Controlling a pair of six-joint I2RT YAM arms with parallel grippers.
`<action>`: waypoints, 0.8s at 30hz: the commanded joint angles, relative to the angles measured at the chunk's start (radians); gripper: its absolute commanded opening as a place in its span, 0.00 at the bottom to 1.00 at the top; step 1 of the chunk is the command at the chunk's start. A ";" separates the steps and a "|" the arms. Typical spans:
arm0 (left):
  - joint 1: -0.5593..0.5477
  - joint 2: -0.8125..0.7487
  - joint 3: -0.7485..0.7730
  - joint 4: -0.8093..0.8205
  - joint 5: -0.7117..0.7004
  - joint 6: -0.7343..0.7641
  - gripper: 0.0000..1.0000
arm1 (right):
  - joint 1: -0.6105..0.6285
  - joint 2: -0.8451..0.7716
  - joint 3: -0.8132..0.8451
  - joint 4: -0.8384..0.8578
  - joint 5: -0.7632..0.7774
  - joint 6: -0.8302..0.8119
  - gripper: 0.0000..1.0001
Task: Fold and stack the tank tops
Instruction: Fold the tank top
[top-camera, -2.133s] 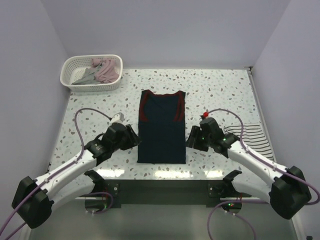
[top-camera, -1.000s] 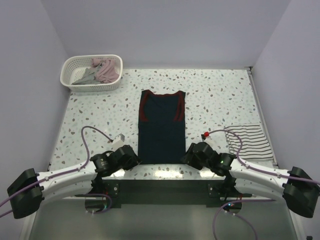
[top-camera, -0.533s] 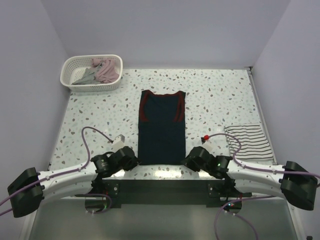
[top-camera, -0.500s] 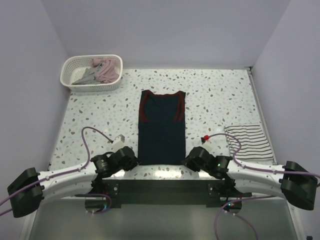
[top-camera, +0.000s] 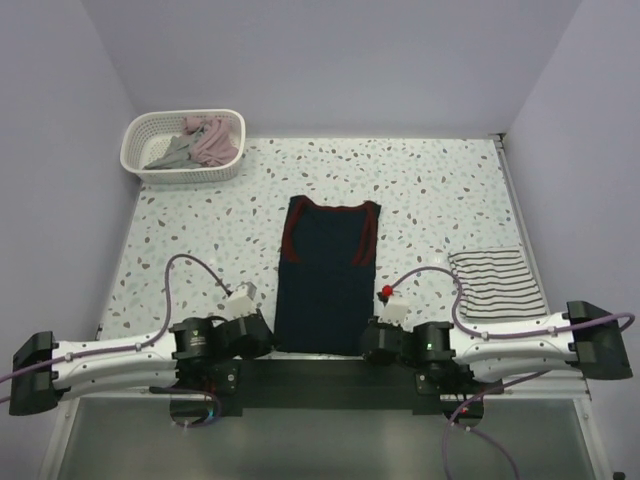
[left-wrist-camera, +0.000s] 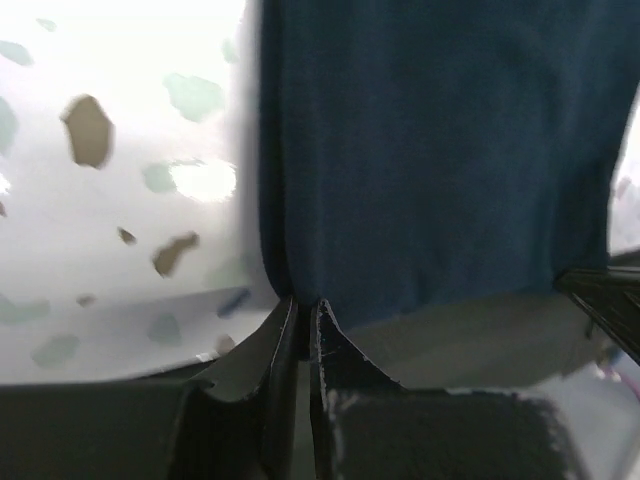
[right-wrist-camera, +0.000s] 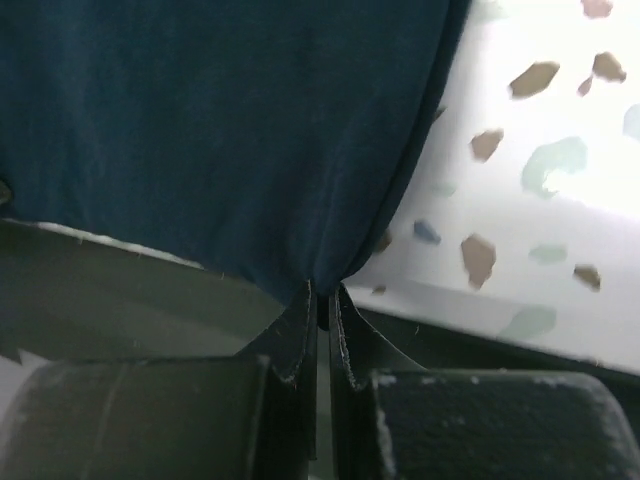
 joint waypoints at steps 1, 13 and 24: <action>-0.095 -0.039 0.145 -0.135 -0.096 -0.080 0.00 | 0.098 0.037 0.154 -0.172 0.151 0.060 0.00; -0.098 0.053 0.534 -0.267 -0.495 -0.005 0.00 | -0.099 0.032 0.505 -0.320 0.261 -0.210 0.00; 0.491 0.387 0.771 0.236 -0.049 0.612 0.00 | -0.588 0.276 0.764 -0.159 -0.040 -0.624 0.00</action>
